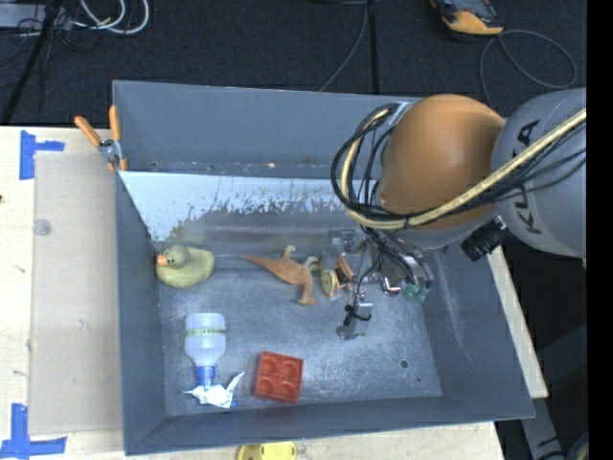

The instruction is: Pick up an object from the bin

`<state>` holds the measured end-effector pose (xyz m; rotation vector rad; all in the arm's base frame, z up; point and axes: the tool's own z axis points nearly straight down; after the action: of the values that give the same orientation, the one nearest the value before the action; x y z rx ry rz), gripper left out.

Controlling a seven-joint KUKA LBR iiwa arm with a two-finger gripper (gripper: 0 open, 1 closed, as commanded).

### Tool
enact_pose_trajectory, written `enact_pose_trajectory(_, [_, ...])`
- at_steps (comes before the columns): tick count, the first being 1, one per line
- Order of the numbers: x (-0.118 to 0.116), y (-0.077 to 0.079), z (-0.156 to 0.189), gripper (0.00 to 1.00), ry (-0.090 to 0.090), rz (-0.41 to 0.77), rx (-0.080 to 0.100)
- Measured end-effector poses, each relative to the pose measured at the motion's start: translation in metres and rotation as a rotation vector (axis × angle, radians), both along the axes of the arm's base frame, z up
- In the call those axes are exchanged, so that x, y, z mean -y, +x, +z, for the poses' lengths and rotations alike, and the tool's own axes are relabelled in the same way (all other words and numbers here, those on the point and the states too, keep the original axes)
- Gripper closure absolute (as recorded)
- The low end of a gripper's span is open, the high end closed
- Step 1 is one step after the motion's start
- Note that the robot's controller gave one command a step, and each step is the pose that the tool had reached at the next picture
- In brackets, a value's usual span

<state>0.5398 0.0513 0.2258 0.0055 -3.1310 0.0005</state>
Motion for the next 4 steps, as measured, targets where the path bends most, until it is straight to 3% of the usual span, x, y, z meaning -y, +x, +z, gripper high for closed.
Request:
enact_pose_trajectory(1, [0.000,0.001,0.004,0.00,0.001,-0.002,0.009])
enact_pose_trajectory(2, [-0.027,-0.009,-0.032,0.00,0.000,0.063,0.010])
enact_pose_trajectory(3, [-0.046,-0.021,-0.093,0.00,0.002,0.132,0.009])
enact_pose_trajectory(4, [-0.060,-0.028,-0.130,0.00,0.001,0.265,0.005])
